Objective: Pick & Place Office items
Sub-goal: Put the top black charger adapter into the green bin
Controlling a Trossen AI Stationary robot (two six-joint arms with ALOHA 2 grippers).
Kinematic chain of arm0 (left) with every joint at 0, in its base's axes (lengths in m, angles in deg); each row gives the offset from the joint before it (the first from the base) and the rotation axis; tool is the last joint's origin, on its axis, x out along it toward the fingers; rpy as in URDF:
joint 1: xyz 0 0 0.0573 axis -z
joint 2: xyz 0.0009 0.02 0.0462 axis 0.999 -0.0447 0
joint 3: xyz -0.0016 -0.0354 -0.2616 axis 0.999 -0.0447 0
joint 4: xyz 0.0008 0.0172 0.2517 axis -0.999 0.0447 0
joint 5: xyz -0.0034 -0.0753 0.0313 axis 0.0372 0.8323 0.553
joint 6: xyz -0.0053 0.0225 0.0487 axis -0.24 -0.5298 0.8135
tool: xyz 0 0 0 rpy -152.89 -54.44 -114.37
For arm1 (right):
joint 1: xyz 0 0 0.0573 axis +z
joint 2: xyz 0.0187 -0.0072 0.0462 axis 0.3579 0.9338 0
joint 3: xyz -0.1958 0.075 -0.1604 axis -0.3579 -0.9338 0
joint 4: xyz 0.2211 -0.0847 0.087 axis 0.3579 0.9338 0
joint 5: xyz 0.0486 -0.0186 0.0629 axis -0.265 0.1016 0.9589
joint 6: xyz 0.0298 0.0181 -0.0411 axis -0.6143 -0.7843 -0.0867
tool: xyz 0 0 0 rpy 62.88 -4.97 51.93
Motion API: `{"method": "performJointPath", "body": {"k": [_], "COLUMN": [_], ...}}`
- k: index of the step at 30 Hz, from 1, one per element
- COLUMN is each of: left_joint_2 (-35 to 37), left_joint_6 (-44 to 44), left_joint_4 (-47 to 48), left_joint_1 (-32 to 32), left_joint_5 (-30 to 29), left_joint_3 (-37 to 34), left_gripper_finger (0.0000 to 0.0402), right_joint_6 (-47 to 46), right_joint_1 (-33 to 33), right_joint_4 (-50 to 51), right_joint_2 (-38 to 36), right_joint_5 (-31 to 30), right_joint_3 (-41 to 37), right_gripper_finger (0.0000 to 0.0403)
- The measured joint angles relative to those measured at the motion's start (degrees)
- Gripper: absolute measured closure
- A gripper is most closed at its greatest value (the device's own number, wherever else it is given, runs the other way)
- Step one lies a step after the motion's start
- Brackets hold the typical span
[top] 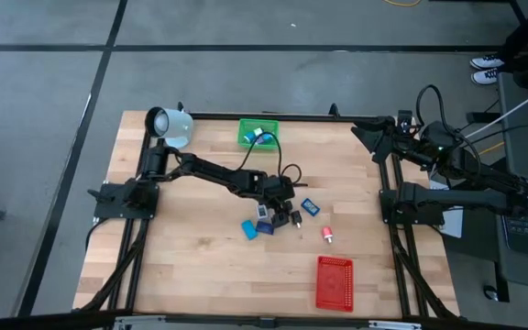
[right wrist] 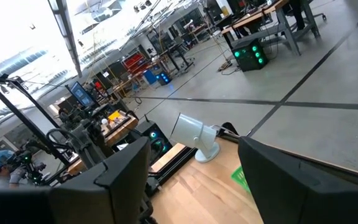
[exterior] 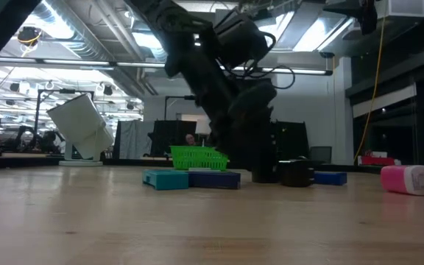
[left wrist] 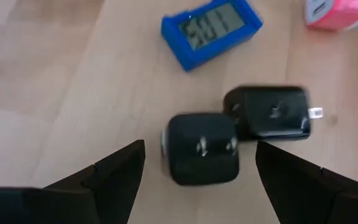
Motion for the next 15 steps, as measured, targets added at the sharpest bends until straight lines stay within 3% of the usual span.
{"method": "performJointPath", "body": {"k": [5, 15], "left_joint_2": [0.0, -1.9], "left_joint_6": [-0.2, -1.4], "left_joint_4": [0.0, -1.2], "left_joint_1": [-0.9, -2.5], "left_joint_5": [-4.5, -2.6], "left_joint_3": [0.0, 0.1], "left_gripper_finger": [0.0106, 0.0128], "right_joint_6": [0.0, -0.2], "right_joint_1": [0.0, 0.0], "right_joint_4": [0.0, 0.0], "right_joint_2": [0.0, 0.0], "right_joint_5": [0.0, 0.0], "right_joint_3": [0.0, 0.0], "right_gripper_finger": [0.0152, 0.0152]}}
